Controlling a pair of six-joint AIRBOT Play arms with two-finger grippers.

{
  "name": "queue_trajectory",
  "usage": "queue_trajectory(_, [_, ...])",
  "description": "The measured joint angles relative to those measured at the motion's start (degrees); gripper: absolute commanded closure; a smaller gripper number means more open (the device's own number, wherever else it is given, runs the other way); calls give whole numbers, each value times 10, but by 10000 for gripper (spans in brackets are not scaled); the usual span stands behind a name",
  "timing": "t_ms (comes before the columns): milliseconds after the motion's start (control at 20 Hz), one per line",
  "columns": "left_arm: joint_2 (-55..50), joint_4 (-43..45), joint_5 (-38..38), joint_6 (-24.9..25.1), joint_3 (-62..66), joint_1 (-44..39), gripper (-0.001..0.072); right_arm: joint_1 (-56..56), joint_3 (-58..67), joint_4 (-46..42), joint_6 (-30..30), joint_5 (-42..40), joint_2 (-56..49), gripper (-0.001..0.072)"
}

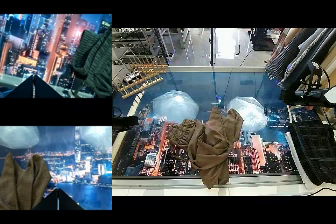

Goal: Fold the clothes and pants, and hang the long-sleeved shirts on hangers.

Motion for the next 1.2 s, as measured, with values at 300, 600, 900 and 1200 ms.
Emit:
queue_trajectory(300, [0, 0, 0, 0, 0, 0, 693, 0, 0, 0, 0, 0, 0, 693])
queue_trajectory(600, [-7, 0, 70, 0, 0, 0, 693, 0, 3, -17, -83, -106, 0, 695])
queue_trajectory(900, [-35, -13, 157, 0, 0, -2, 693, 2, 4, 0, -138, -435, 1, 695])
queue_trajectory(1200, [-43, -124, 177, 45, 0, -3, 325, 4, 4, 86, -87, -485, 28, 695])
